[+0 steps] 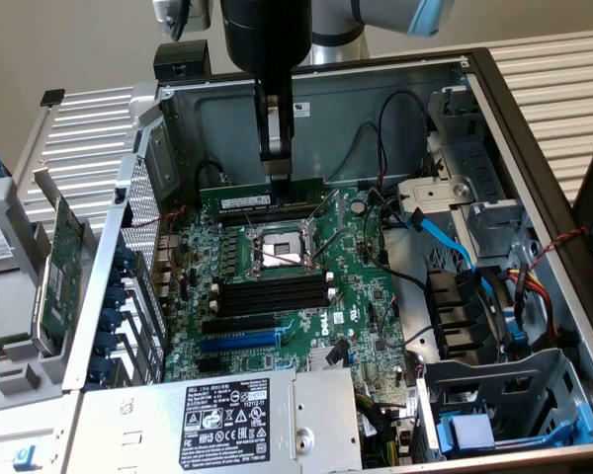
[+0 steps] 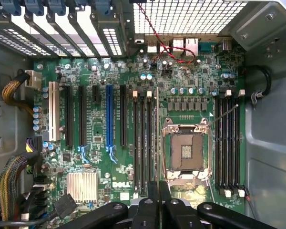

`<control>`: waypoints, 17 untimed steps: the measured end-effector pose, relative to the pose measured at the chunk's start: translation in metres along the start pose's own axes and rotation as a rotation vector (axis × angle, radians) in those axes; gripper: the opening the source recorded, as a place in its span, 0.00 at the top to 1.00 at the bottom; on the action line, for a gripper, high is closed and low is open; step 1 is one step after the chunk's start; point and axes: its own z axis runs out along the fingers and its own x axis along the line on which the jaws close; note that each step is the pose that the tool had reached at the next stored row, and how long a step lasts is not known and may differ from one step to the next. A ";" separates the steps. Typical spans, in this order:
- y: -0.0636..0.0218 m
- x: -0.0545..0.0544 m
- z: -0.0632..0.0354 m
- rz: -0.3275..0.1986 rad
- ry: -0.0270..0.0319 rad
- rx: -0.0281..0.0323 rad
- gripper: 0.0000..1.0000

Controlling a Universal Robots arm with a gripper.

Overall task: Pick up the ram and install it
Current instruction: 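Insert the ram into the slot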

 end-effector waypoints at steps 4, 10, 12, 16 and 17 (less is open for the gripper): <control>0.0001 0.000 0.0051 0.000 0.0001 0.0000 0.87; 0.0002 0.000 0.0137 0.000 0.0002 0.0000 0.87; 0.0001 0.000 0.0153 0.000 0.0001 0.0000 0.87; 0.0002 0.001 0.0222 0.002 0.0002 0.0000 0.87; 0.0002 0.001 0.0241 0.003 0.0001 0.0000 0.87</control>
